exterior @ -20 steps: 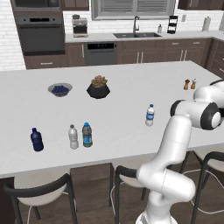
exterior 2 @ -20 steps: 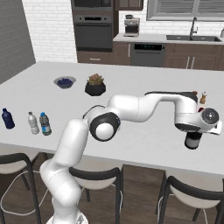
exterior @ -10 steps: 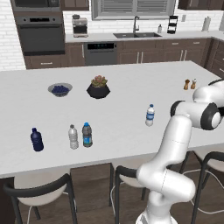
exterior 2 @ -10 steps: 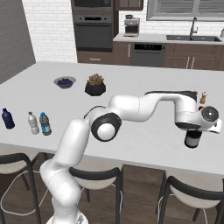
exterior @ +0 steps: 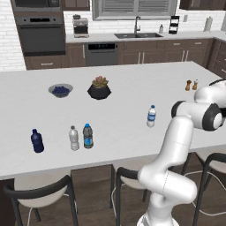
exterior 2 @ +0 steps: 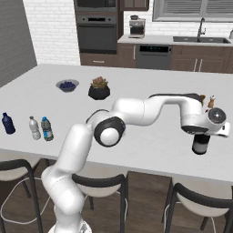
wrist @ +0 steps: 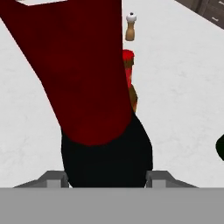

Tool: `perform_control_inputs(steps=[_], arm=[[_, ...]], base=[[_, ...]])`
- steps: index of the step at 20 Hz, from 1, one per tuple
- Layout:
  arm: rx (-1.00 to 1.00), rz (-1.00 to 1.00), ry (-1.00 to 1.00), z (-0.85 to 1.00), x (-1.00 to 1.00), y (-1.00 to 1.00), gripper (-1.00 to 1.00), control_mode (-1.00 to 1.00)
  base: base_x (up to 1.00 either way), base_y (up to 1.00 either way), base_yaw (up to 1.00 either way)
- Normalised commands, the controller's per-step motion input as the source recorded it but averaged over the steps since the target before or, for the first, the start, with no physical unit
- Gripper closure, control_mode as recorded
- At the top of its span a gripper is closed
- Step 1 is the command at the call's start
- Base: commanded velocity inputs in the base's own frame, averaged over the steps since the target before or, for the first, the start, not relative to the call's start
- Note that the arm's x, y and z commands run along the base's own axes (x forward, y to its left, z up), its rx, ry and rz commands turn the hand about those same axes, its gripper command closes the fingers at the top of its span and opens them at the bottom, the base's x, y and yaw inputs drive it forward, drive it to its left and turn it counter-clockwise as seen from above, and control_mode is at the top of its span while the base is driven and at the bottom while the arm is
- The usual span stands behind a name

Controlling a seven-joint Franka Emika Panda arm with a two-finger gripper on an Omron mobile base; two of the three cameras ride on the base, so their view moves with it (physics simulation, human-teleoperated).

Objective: Move the plastic bottles in the middle to the plastics group, and the glass bottles in the middle to the glass group.

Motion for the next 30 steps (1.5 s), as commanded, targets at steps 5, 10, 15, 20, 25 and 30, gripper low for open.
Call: perform_control_inputs(steps=[5,10,15,20,25,30], arm=[[-0.01,0.0,0.0,0.0,0.01,0.01,1.0,-1.0],[0.0,0.0,0.0,-0.06,0.0,0.0,-1.0,-1.0],[0.0,0.0,0.0,0.0,0.0,0.0,-1.0,-1.0],[0.0,0.0,0.0,0.0,0.0,0.0,-1.0,-1.0],[0.0,0.0,0.0,0.06,-0.05,0.0,-1.0,-1.0],[0.0,0.0,-0.02,0.2,-0.2,0.0,-1.0,-1.0]], base=[[0.0,0.0,0.0],[0.0,0.0,0.0],[0.0,0.0,0.0],[0.0,0.0,0.0],[0.0,0.0,0.0],[0.0,0.0,0.0]])
